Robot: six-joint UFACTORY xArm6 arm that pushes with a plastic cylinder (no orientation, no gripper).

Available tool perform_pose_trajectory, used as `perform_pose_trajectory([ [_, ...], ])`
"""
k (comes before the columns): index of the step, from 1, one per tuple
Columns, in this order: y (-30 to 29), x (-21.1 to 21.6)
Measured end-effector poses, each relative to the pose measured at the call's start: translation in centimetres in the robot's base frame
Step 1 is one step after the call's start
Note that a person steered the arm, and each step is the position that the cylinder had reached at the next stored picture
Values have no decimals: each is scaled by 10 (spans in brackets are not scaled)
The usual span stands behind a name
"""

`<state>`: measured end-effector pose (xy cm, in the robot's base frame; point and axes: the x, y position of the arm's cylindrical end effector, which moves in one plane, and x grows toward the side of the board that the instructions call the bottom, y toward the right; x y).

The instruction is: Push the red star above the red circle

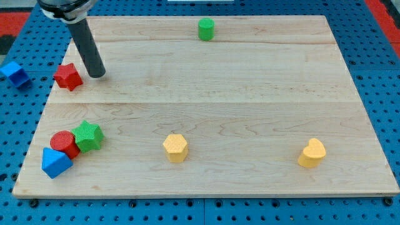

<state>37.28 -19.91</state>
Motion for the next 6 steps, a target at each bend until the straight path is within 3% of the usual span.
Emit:
perform_pose_trajectory([
  [1, -23, -63],
  [2, -62, -46],
  [4, -25, 49],
  [5, -5, 65],
  [6, -7, 24],
])
